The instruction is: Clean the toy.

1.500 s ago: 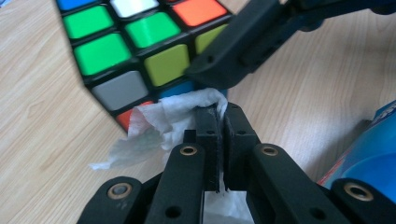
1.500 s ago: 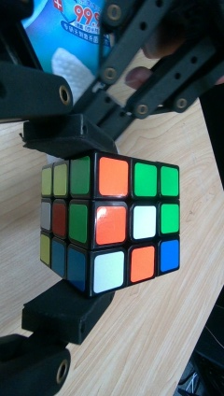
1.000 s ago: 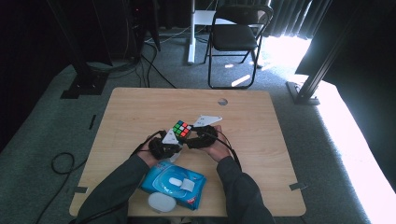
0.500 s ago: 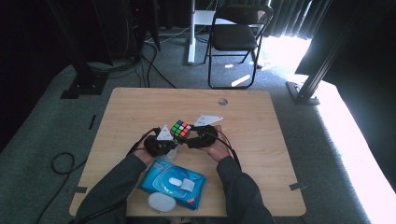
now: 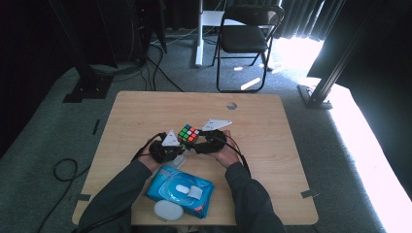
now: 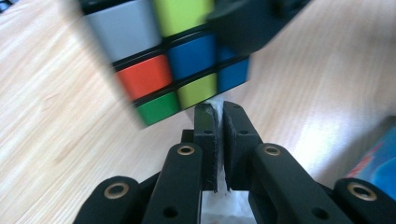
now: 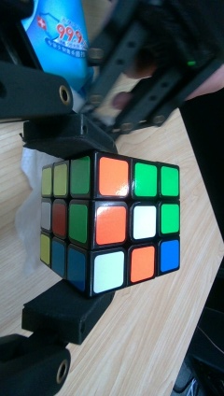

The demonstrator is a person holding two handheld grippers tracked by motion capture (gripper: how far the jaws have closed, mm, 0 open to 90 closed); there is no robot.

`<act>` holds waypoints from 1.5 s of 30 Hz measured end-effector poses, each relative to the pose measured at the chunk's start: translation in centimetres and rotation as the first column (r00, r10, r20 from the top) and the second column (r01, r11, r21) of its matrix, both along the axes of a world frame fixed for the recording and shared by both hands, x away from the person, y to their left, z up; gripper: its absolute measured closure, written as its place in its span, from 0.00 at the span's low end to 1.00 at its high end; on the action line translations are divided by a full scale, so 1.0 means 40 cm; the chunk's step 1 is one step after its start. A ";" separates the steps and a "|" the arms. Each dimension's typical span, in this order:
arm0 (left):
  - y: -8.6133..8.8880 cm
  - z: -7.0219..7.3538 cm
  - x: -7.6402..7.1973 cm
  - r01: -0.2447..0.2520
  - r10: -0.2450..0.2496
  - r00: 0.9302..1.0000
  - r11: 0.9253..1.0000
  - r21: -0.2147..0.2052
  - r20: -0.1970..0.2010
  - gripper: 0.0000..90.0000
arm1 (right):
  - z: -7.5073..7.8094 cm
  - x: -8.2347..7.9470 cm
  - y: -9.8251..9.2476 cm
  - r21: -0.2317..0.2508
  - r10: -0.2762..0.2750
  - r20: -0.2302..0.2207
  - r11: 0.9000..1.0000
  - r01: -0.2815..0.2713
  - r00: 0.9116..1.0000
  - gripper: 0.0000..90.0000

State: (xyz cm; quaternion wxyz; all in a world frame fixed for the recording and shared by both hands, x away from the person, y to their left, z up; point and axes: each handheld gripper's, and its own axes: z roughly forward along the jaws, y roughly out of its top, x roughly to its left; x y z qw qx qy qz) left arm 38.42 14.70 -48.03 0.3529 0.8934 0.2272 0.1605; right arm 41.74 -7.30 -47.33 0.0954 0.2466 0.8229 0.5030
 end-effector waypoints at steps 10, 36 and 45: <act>0.074 0.013 0.019 -0.120 0.122 0.992 0.991 -0.065 0.020 0.95 | -0.006 0.001 -0.013 -0.015 -0.011 -0.003 1.000 0.011 1.000 0.38; 0.145 0.005 0.042 -0.270 0.272 0.962 0.958 -0.101 0.013 0.92 | -0.058 0.018 -0.017 -0.107 -0.076 -0.002 0.991 0.075 0.997 0.38; 0.158 -0.002 0.045 -0.313 0.317 0.948 0.945 -0.096 0.025 0.92 | -0.074 0.024 -0.031 -0.130 -0.127 0.005 0.983 0.127 0.992 0.38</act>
